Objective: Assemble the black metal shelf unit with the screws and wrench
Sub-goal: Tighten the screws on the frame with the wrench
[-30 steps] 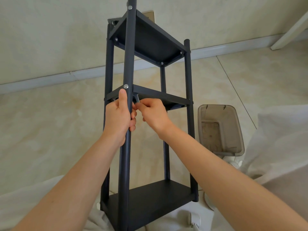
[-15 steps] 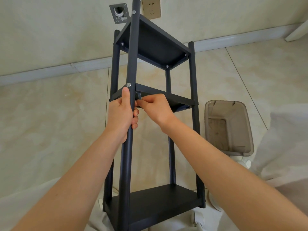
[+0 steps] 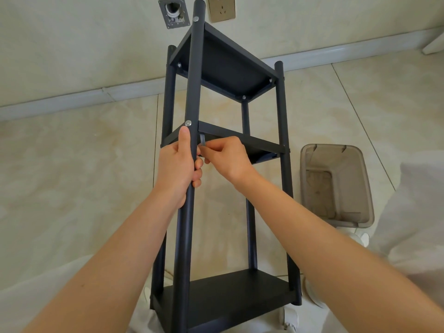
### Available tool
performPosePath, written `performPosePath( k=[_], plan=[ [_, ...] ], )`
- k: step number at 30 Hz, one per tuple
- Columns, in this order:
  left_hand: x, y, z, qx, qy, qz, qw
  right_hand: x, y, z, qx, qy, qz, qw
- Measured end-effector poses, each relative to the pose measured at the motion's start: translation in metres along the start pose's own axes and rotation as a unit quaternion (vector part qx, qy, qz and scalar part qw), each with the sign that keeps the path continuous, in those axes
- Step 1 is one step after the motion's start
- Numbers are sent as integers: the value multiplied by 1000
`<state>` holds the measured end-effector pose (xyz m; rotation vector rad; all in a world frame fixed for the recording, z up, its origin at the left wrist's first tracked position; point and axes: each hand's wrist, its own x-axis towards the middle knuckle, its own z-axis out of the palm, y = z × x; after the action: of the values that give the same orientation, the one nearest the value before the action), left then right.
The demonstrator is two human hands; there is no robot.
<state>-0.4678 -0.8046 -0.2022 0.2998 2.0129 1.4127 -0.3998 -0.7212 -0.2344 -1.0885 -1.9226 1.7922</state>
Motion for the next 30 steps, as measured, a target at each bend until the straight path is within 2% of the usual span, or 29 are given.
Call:
performPosePath(
  k=[5,9,16,21,30],
  plan=[
    [-2,-1,-1,10,-8,17,1000,0,10,6,9,27,-32,999],
    [-5,-1,1,8,-14,21,1000,-4,16,18,21,79,-55,995],
    [-10,-1,2,3,-23,29,999,-12,14,32,150,119,-37,981],
    [-15,1,2,0,-41,40,998,-19,14,22,82,121,-56,988],
    [-17,18,-12,-10,-27,91,995,-31,-6,4,88,98,-63,989]
  ],
)
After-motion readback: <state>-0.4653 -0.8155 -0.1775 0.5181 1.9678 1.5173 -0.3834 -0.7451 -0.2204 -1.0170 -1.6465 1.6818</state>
